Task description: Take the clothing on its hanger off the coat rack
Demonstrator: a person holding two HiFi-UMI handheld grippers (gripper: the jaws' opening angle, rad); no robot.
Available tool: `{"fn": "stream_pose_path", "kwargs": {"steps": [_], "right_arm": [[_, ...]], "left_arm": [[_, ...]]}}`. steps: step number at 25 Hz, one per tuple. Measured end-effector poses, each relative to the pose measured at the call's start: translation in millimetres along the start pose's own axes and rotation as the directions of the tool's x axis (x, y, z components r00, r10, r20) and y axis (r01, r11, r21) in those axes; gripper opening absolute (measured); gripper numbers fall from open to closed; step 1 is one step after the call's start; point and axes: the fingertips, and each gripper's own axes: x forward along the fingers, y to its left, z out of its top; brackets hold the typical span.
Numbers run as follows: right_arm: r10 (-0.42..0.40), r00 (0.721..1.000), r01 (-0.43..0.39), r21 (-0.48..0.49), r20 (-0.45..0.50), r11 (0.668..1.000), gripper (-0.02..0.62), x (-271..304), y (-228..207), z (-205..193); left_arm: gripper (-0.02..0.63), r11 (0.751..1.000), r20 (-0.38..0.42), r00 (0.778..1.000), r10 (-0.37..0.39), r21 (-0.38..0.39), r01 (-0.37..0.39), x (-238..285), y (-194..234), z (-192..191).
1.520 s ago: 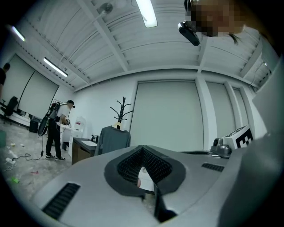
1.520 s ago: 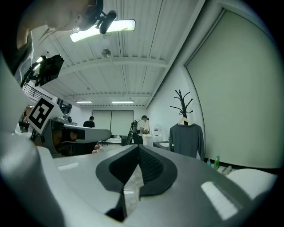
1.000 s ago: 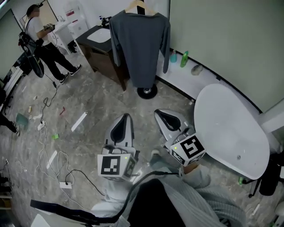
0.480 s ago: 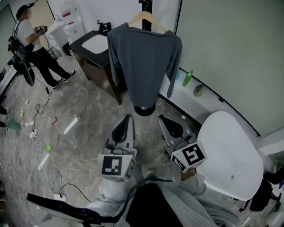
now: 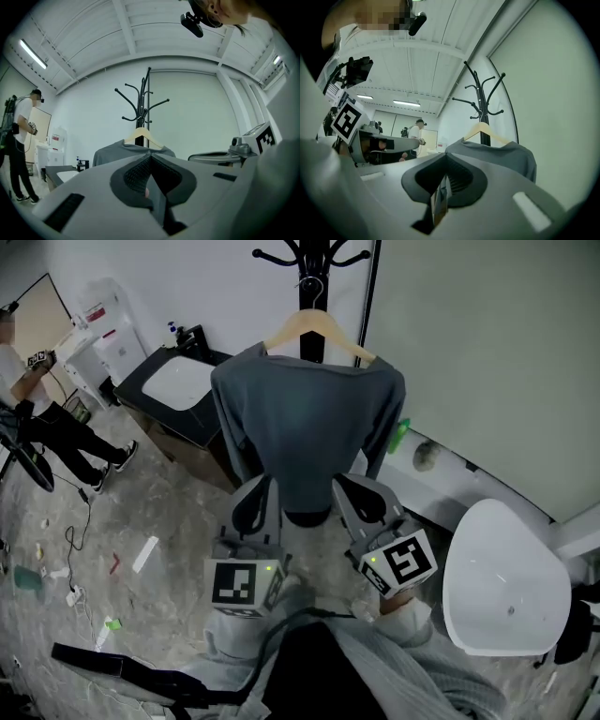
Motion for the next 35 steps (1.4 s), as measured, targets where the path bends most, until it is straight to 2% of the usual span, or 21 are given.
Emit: {"fn": "stream_pose_path", "kwargs": {"steps": [5,10,16,18,22,26,28,32,34,35], "right_arm": [[-0.077,0.996,0.077,-0.008,-0.044,0.997,0.003,48,-33,-11],[-0.155,0.986,0.154,-0.025,-0.054,0.988,0.003,69,-94,-16],[-0.178,0.984,0.178,-0.056,0.013,0.982,0.002,96,-165,3],[-0.146,0.988,0.150,-0.077,0.052,0.986,0.002,106,-184,17],[-0.046,0.994,0.059,-0.136,0.096,0.989,0.002,112,-212,45],[0.005,0.996,0.012,-0.172,0.094,0.985,0.003,120,-239,66],[0.034,0.996,-0.018,-0.196,0.078,0.980,0.003,128,-250,71],[0.113,0.994,-0.112,-0.254,-0.009,0.961,0.005,146,-259,69],[0.158,0.986,-0.166,-0.280,-0.051,0.946,0.021,154,-258,68],[0.183,0.981,-0.194,-0.289,-0.065,0.937,0.029,157,-257,68]], "left_arm": [[0.005,0.999,-0.042,0.998,-0.045,-0.001,0.045,58,43,-7],[0.005,0.997,-0.091,0.993,-0.078,0.002,0.079,112,46,-19],[0.005,0.997,-0.016,0.999,-0.047,0.055,0.048,170,61,0],[0.005,0.997,0.023,0.997,-0.067,0.050,0.066,189,64,16],[0.005,0.979,0.054,0.981,-0.187,0.097,0.181,208,55,42],[0.005,0.938,-0.023,0.961,-0.277,0.209,0.275,216,54,54],[0.005,0.919,-0.049,0.956,-0.291,0.264,0.293,224,61,59],[0.006,0.896,-0.069,0.953,-0.294,0.328,0.300,238,82,72],[0.008,0.865,-0.106,0.940,-0.323,0.369,0.339,241,87,76],[0.031,0.844,-0.132,0.930,-0.344,0.390,0.367,242,88,76]]}}
